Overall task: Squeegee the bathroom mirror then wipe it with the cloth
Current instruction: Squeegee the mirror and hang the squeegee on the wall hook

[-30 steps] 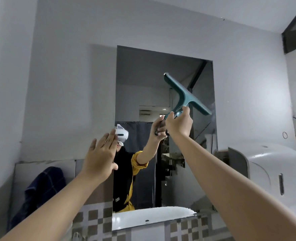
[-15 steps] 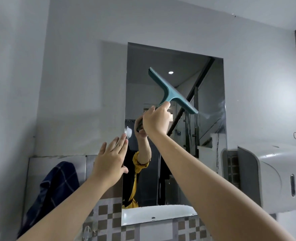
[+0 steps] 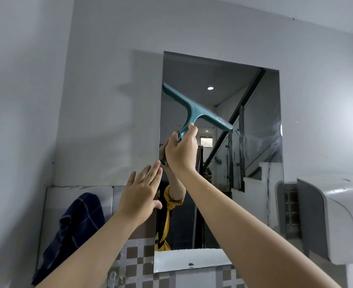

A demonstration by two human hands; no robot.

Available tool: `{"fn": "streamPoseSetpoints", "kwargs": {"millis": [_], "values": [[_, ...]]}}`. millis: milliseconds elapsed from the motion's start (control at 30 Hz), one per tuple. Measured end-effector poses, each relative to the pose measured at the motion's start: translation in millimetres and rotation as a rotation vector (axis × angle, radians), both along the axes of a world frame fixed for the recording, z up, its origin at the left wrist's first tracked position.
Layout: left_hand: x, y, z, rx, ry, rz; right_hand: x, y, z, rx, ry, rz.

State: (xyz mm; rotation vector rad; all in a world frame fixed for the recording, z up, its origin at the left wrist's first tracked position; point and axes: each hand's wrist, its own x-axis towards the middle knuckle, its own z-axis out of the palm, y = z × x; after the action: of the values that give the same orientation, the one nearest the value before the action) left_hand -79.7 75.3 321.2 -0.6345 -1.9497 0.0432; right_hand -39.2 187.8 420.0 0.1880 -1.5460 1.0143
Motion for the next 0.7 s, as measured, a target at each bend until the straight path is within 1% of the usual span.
{"fn": "streamPoseSetpoints", "kwargs": {"millis": [267,500,700], "values": [[0,-1,0,-0.011,0.011,-0.001,1,21,-13,0.162,-0.013,-0.118],[2,1,-1,-0.01,0.005,0.027,17,68,-21,0.395,-0.06,-0.25],[12,7,-7,0.003,-0.018,0.071,33,107,-11,0.596,-0.133,-0.358]]}}
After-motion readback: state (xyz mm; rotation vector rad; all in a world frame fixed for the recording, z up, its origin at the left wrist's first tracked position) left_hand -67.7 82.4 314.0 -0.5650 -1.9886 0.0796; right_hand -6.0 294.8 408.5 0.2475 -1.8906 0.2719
